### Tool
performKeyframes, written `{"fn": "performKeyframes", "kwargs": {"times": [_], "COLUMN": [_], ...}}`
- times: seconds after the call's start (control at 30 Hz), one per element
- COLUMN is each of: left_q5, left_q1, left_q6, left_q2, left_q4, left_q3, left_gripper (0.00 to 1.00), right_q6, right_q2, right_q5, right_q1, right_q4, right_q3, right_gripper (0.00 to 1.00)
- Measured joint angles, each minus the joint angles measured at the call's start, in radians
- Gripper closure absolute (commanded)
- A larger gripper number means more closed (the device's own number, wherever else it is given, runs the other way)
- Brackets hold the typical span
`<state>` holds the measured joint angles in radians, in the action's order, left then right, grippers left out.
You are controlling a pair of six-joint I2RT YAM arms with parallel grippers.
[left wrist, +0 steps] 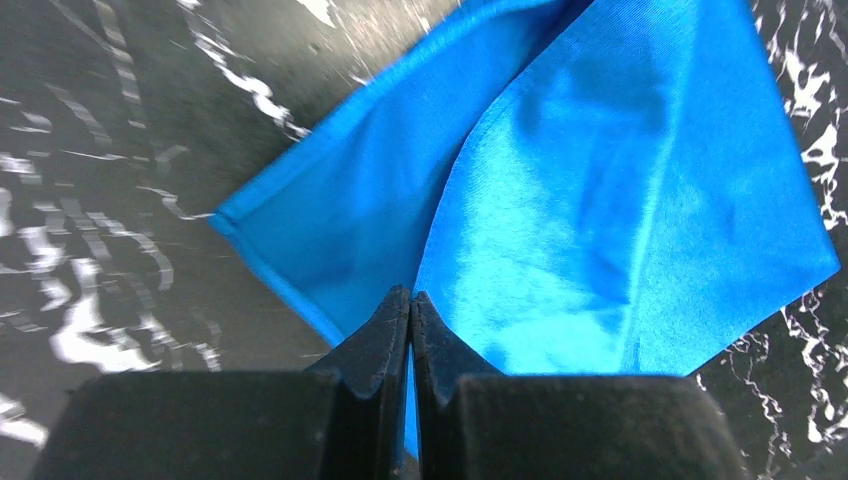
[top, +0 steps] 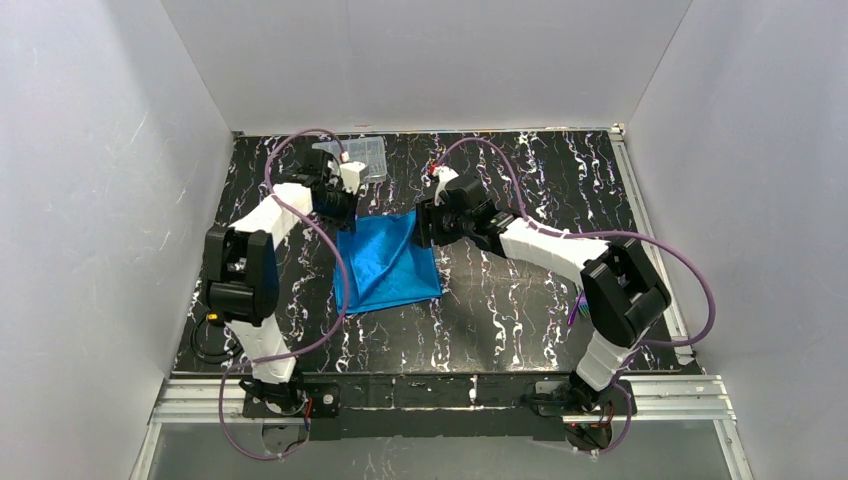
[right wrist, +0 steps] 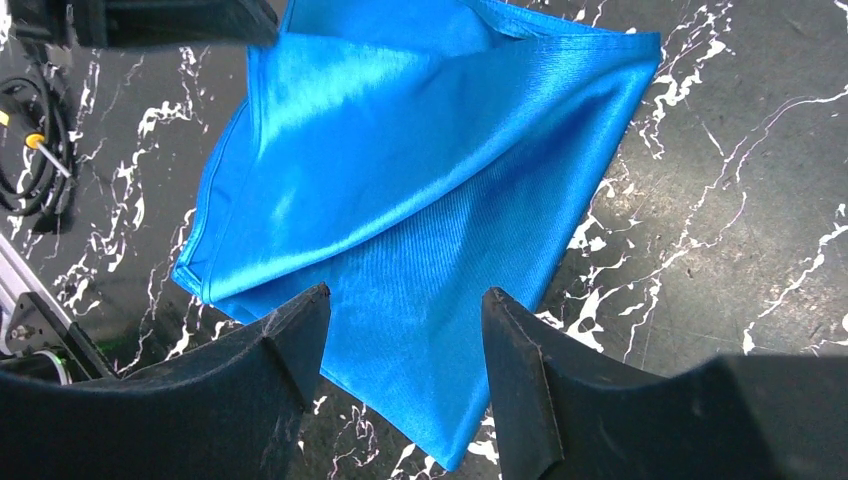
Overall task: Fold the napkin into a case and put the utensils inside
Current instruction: Smooth out the upper triangle-folded napkin at the center of the board.
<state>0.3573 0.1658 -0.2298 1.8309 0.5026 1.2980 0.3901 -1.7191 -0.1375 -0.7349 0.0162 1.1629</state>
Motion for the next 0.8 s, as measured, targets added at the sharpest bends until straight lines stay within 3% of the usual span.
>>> {"fn": "performKeyframes", "kwargs": {"times": [0.2, 0.4, 0.67, 0.8], "left_q5": [-0.066, -0.019, 0.046, 0.051], "left_q1": [0.0, 0.028, 0.201, 0.232], "left_q6": [-0.029, -0.035, 0.005, 0.025], "left_q2": [-0.154, -0.243, -0.18, -0.111], "left_q4": [-0.05, -0.049, -0.002, 0.021], "left_q3": [0.04, 0.074, 0.021, 0.018], "left_gripper": [1.0, 1.0, 1.0, 1.0], "right_q6": [0.0, 0.001, 0.002, 0.002], "right_q2": [0.042, 0.058, 0.074, 0.102], "right_q5": [0.002, 0.003, 0.011, 0.02], "right_q1": [0.009, 0.016, 0.027, 0.035], "right_q4": [-0.007, -0.018, -0.007, 0.003], "right_q3": [-0.012, -0.048, -0.068, -0.073], "right_gripper": [0.35, 0.34, 0.33, 0.33]}}
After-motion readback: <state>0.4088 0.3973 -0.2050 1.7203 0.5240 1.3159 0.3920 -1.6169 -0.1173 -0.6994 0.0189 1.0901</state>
